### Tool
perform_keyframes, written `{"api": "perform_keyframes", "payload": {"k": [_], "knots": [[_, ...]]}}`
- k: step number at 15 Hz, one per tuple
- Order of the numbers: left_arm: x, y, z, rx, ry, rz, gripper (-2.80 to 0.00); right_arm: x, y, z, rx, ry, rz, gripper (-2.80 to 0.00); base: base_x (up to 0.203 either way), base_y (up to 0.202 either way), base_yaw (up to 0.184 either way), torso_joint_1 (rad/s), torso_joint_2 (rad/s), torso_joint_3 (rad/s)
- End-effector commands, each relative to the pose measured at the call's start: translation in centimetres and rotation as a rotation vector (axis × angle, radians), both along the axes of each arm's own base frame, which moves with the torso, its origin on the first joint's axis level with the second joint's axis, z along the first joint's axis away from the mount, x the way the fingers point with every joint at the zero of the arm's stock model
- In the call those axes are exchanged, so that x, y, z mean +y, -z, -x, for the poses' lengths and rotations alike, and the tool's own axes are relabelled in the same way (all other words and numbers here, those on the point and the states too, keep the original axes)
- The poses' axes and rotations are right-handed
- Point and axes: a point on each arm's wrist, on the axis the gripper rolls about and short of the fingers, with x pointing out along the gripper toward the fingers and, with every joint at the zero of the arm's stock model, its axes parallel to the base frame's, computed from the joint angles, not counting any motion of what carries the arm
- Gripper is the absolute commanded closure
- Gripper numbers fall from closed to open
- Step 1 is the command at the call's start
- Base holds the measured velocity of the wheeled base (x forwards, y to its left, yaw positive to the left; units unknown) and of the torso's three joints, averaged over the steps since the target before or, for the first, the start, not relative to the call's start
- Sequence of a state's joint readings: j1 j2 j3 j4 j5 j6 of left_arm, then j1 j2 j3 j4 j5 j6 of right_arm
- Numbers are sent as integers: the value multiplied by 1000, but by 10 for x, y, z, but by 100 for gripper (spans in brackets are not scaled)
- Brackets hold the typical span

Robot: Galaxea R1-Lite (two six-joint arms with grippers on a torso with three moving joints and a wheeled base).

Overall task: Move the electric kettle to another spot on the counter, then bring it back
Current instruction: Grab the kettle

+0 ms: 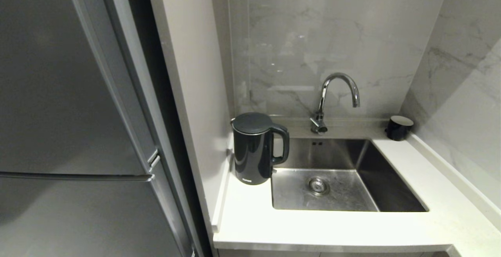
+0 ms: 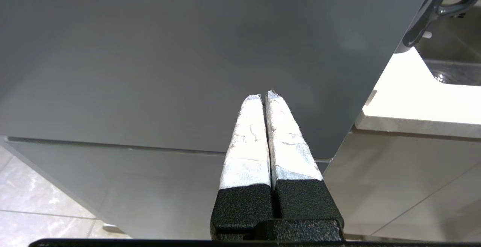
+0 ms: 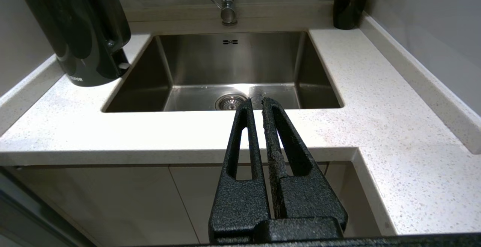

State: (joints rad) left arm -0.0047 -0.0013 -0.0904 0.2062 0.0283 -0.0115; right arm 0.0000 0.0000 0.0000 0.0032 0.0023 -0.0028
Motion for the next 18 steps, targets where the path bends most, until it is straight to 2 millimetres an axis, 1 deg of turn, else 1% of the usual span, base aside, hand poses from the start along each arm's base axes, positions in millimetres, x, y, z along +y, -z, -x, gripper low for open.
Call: {"api": "perform_keyframes", "payload": {"k": [1, 6, 18], "knots": [[0, 0, 0, 2, -1, 1, 0, 0, 0, 0, 1, -1, 0, 0, 0, 0, 0, 119, -275, -162], [0, 0, 0, 2, -1, 1, 0, 0, 0, 0, 0, -1, 0, 0, 0, 0, 0, 87, -200, -107], [0, 0, 0, 2, -1, 1, 0, 0, 0, 0, 0, -1, 0, 0, 1, 1, -5, 0, 0, 0]]}}
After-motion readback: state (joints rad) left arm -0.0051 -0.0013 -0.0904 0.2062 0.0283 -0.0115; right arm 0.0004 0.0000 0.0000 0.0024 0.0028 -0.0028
